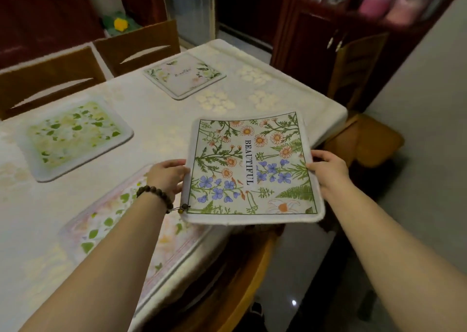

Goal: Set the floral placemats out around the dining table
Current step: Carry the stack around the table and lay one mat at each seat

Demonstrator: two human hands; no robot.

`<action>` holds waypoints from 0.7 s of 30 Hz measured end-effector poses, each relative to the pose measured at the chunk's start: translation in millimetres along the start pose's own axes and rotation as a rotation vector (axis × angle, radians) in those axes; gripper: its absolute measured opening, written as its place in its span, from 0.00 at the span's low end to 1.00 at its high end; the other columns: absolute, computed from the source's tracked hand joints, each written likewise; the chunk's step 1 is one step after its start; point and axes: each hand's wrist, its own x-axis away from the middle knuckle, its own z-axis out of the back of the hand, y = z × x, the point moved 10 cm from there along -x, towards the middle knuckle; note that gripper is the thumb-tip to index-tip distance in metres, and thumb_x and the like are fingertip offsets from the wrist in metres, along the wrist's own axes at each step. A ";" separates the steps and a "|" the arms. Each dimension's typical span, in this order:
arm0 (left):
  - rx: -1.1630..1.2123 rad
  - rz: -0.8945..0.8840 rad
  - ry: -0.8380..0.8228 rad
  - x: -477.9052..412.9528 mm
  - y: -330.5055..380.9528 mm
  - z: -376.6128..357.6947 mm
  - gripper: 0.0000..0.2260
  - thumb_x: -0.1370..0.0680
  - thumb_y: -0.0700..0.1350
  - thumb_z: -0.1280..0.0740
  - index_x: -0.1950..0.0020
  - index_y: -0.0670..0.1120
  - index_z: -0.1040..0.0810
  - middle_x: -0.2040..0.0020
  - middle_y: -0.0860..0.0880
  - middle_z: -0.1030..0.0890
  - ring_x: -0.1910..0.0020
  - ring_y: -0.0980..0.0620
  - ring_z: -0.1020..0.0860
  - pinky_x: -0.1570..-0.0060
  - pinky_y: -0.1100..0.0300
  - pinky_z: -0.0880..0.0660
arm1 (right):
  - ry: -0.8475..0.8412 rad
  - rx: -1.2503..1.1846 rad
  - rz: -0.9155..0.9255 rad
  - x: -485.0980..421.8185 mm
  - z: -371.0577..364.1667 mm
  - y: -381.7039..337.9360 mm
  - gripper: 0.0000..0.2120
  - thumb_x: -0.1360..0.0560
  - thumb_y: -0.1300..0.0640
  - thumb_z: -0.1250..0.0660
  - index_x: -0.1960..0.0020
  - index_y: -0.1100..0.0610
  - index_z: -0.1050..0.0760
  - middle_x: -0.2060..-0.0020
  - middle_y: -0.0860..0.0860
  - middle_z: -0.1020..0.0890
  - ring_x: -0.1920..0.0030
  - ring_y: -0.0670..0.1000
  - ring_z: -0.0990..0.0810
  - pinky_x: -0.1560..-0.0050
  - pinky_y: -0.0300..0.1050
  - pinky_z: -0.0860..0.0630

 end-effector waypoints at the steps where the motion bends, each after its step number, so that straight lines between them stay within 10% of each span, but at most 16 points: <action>1: -0.022 -0.006 -0.037 0.8 1.4 -20.2 0.07 0.28 0.30 0.33 0.54 0.41 0.21 0.58 0.42 0.17 0.61 0.45 0.17 0.68 0.56 0.21 | 0.034 -0.010 -0.009 -0.7 21.1 4.0 0.16 0.26 0.68 0.34 0.56 0.47 0.23 0.53 0.55 0.17 0.56 0.57 0.15 0.58 0.59 0.17; 21: -0.136 0.010 -0.151 -14.6 -16.5 -275.6 0.07 0.26 0.33 0.34 0.50 0.40 0.22 0.54 0.41 0.18 0.56 0.44 0.19 0.62 0.53 0.21 | 0.195 -0.102 -0.111 -148.4 203.3 10.4 0.16 0.27 0.69 0.35 0.57 0.47 0.23 0.52 0.56 0.17 0.54 0.59 0.16 0.55 0.60 0.18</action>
